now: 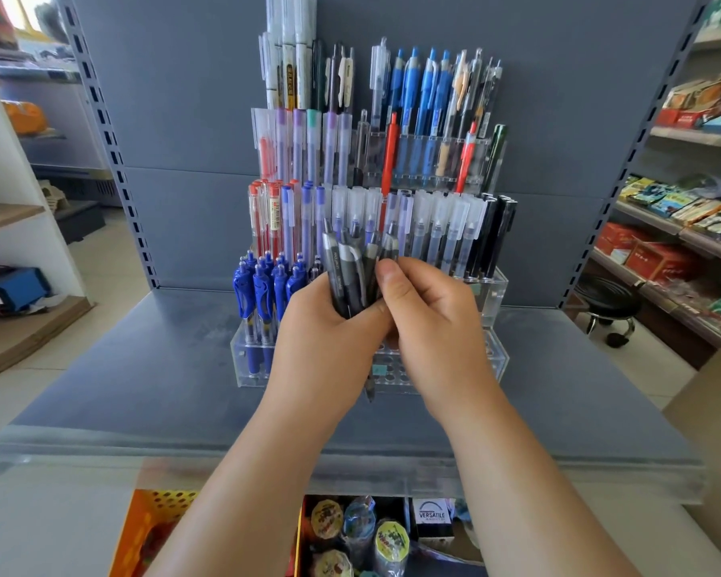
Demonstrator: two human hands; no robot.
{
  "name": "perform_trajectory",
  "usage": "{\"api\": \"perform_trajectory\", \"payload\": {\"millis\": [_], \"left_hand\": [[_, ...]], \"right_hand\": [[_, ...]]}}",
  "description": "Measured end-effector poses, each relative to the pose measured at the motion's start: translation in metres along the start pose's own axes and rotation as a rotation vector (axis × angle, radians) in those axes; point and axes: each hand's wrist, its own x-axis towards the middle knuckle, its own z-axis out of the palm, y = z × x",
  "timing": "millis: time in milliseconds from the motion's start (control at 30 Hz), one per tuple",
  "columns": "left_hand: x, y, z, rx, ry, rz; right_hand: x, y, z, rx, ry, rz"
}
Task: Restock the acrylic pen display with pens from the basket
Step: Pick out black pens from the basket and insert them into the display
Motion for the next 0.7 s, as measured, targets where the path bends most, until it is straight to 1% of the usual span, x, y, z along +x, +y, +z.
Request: {"api": "perform_trajectory", "payload": {"millis": [100, 233, 467, 700], "left_hand": [[0.0, 0.001, -0.002, -0.031, -0.013, 0.019], [0.003, -0.003, -0.005, -0.051, 0.021, 0.026], [0.01, -0.009, -0.006, -0.089, 0.119, 0.01], [0.012, -0.015, -0.003, -0.096, 0.135, -0.019]], "right_hand": [[0.003, 0.001, 0.0, 0.031, 0.013, 0.03], [0.005, 0.001, -0.006, 0.041, 0.099, 0.084], [0.011, 0.018, -0.016, -0.278, 0.169, -0.104], [0.015, 0.036, -0.014, -0.522, 0.151, -0.115]]}}
